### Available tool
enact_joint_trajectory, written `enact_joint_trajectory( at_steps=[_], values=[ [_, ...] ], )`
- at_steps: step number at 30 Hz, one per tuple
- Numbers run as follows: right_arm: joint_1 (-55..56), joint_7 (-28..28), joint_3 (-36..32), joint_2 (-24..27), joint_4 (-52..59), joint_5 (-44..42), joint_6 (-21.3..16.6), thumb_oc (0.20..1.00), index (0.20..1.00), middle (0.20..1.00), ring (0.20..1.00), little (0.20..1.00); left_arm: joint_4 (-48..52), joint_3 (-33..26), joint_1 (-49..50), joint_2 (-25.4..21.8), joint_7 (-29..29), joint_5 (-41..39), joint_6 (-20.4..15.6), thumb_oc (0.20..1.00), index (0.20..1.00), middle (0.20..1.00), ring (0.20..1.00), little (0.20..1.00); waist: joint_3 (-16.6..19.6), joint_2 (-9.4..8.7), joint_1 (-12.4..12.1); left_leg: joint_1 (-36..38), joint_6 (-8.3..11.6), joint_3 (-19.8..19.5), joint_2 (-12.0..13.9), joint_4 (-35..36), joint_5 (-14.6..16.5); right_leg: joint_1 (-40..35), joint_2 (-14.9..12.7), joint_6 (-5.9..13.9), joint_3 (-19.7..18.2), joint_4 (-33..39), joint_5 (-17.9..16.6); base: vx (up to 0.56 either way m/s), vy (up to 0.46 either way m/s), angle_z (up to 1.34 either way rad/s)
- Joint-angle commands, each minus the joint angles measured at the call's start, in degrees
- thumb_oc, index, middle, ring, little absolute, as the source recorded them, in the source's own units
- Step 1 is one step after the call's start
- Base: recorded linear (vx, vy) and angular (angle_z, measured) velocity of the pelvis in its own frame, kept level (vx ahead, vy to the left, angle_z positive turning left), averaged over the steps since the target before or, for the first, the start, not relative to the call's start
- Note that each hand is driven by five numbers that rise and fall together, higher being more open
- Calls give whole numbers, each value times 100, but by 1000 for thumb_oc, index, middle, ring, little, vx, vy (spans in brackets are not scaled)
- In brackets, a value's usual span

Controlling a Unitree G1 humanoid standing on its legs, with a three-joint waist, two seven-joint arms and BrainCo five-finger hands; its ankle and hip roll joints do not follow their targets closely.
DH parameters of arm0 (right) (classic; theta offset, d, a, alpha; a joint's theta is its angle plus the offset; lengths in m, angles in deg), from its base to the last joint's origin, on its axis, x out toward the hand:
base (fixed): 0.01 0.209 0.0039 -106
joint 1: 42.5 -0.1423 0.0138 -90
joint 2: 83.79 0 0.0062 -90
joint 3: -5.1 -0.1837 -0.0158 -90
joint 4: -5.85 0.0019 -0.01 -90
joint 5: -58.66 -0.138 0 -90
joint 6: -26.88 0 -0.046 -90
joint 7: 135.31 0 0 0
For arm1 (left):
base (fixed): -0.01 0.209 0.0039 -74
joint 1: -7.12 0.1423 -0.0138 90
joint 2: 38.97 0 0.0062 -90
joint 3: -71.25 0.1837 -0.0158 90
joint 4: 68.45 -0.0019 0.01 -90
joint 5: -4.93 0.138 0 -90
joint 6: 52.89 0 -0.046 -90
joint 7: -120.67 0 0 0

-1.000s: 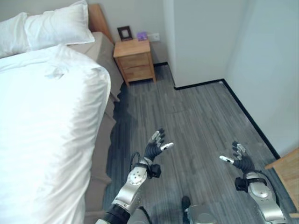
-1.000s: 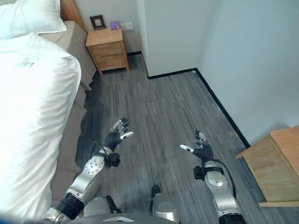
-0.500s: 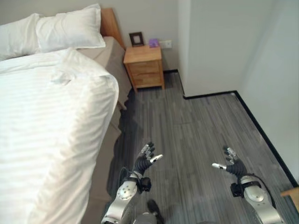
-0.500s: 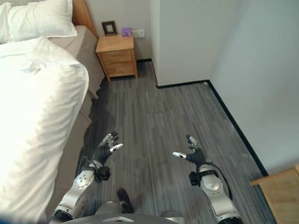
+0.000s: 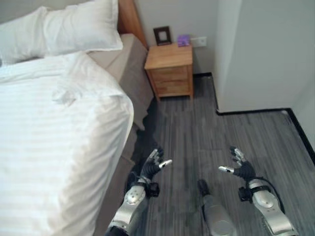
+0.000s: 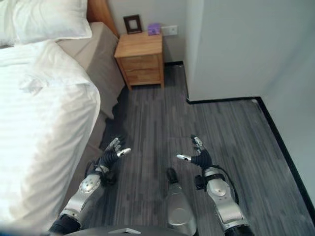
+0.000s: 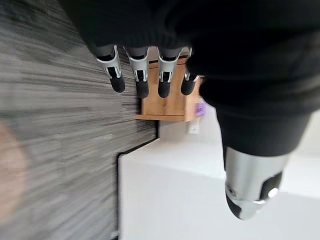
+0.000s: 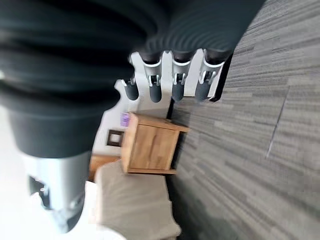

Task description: Making the bed.

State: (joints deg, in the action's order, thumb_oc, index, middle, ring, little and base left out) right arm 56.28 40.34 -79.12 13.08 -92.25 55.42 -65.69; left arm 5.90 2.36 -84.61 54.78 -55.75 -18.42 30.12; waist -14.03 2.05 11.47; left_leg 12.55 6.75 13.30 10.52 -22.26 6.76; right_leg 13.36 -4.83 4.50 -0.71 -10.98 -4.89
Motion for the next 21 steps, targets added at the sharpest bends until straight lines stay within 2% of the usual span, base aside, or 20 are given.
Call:
enact_joint_trajectory(
  at_steps=[1,2,3,4,5,6,7,8,9,10,11,12,13,14,15,16,18,19,20,21],
  values=[
    [88,-60,-3,251,716,-227,-308,1000,1000,1000,1000,1000,505,-144,-84,-228,-38,32,-331,1000,1000,1000,1000,1000,-80,-322,-39,-721,106,177,-16,-1836,-860,-1329,-273,-41,90,1171,232,300,-361,4],
    [32,-100,-14,329,680,-222,-298,1000,1000,1000,1000,1000,532,-161,-86,-235,-29,-13,-330,1000,1000,1000,1000,1000,-115,-413,-151,-993,91,284,-5,-2177,-803,-1574,-282,-126,98,1281,288,351,-292,-17],
    [-5,-138,7,354,665,-212,-284,1000,1000,1000,1000,1000,545,-163,-93,-215,-23,-40,-328,1000,1000,1000,1000,1000,-118,-518,-249,-1240,78,514,51,-2145,-845,-1771,-317,-167,125,1337,356,381,-185,-13],
    [-36,-153,-7,368,679,-179,-262,1000,1000,1000,1000,1000,548,-166,-83,-210,-20,-44,-342,1000,1000,1000,1000,1000,-150,-557,-339,-1449,90,723,168,-2152,-808,-1959,-325,-178,120,1405,439,391,-112,-24],
    [-49,-164,8,381,693,-157,-261,1000,1000,1000,1000,1000,537,-176,-85,-205,-24,-43,-333,1000,1000,1000,1000,1000,-148,-540,-393,-1604,49,890,267,-1764,-801,-2092,-279,-193,138,1416,533,255,-31,-39],
    [-47,-166,8,383,691,-155,-261,1000,1000,1000,1000,1000,537,-174,-84,-202,-24,-43,-332,1000,1000,1000,1000,1000,-150,-539,-403,-1572,50,906,260,-1750,-779,-2112,-285,-189,131,1425,547,447,61,-37],
    [-53,-136,29,363,709,-155,-284,1000,1000,1000,1000,1000,547,-191,-12,-199,-38,-10,-337,1000,1000,1000,1000,1000,-87,-376,-481,-1755,-74,1120,244,-492,-743,-2278,-130,-127,110,1424,755,335,80,-40],
    [-41,-135,28,373,706,-156,-288,1000,1000,1000,1000,1000,551,-185,2,-189,-38,-8,-337,1000,1000,1000,1000,1000,-80,-415,-498,-1653,-85,1172,157,-354,-771,-2302,-195,-106,95,1418,783,459,124,-40],
    [-42,-115,50,360,694,-149,-300,1000,1000,1000,1000,1000,547,-178,60,-183,-57,-3,-334,1000,1000,1000,1000,1000,-65,-302,-528,-1770,-93,1292,174,330,-793,-2385,-100,-52,96,1424,880,631,170,-41],
    [-45,-88,124,370,659,-101,-291,1000,1000,1000,1000,1000,557,-167,162,-136,-40,-4,-322,1000,1000,1000,1000,1000,-30,-125,-624,-1764,-5,1678,250,2007,-1429,-2715,-34,85,212,1361,1246,886,164,-31],
    [-113,-42,186,345,641,-39,-255,1000,1000,1000,1000,1000,563,-217,253,-137,-31,-35,-302,1000,1000,1000,1000,1000,50,-70,-676,-1633,-94,1691,187,2333,-1430,-2808,17,134,268,1133,1423,1193,137,-22],
    [-85,-10,309,236,606,84,-261,1000,1000,1000,1000,1000,554,-157,367,-119,-42,-67,-171,1000,1000,1000,1000,1000,203,-107,-808,-1315,-356,1475,-201,2544,-1385,-2829,40,345,310,46,1583,802,29,-22],
    [-75,-18,359,188,583,167,-248,1000,1000,1000,1000,1000,509,-103,333,-123,-34,-28,-146,1000,1000,1000,1000,1000,203,-145,-846,-1196,-492,1488,-292,2553,-1274,-2641,10,571,320,-688,1351,695,38,-8],
    [-135,9,456,107,586,281,-222,1000,1000,1000,1000,1000,460,-65,253,-151,-5,-5,-135,1000,1000,1000,1000,1000,156,-186,-818,-912,-667,1411,-437,2606,-1095,-1960,-172,960,310,-1886,526,328,9,11],
    [-170,1,489,79,603,263,-237,1000,1000,1000,1000,1000,475,-42,221,-185,16,-28,-141,1000,1000,1000,1000,1000,108,-130,-778,-798,-714,1325,-408,2640,-1054,-1609,-82,1034,207,-2572,156,446,-7,65],
    [-248,5,546,54,594,370,-223,1000,1000,1000,1000,1000,447,-62,132,-230,63,-24,-153,1000,1000,1000,1000,1000,22,-42,-727,-599,-745,1098,-344,2726,-949,-985,-2,917,155,-3183,288,478,-85,87],
    [-313,-9,618,80,609,425,-228,1000,1000,1000,1000,1000,419,-77,67,-266,63,-97,-177,1000,1000,1000,1000,1000,-15,-125,-601,-483,-701,803,-479,2725,-832,-675,-17,656,98,-2376,579,461,-151,125],
    [-366,-16,637,80,588,407,-234,1000,1000,1000,1000,1000,401,-123,78,-285,52,-136,-196,1000,1000,1000,1000,1000,-10,-157,-557,-459,-668,606,-543,2717,-751,-747,11,542,-63,-1786,872,441,-223,185],
    [-352,-30,635,63,522,370,-225,1000,1000,1000,1000,1000,365,-161,140,-304,33,-129,-228,1000,1000,1000,1000,1000,61,-235,-439,-379,-596,276,-669,2720,-575,-847,49,468,-725,-517,1042,407,-228,231],
    [-350,-22,640,37,491,341,-211,1000,1000,1000,1000,1000,356,-192,151,-319,25,-126,-252,1000,1000,1000,1000,1000,84,-241,-387,-370,-557,125,-678,2726,-544,-791,126,483,-1110,-144,918,488,-275,221]
  ],
)
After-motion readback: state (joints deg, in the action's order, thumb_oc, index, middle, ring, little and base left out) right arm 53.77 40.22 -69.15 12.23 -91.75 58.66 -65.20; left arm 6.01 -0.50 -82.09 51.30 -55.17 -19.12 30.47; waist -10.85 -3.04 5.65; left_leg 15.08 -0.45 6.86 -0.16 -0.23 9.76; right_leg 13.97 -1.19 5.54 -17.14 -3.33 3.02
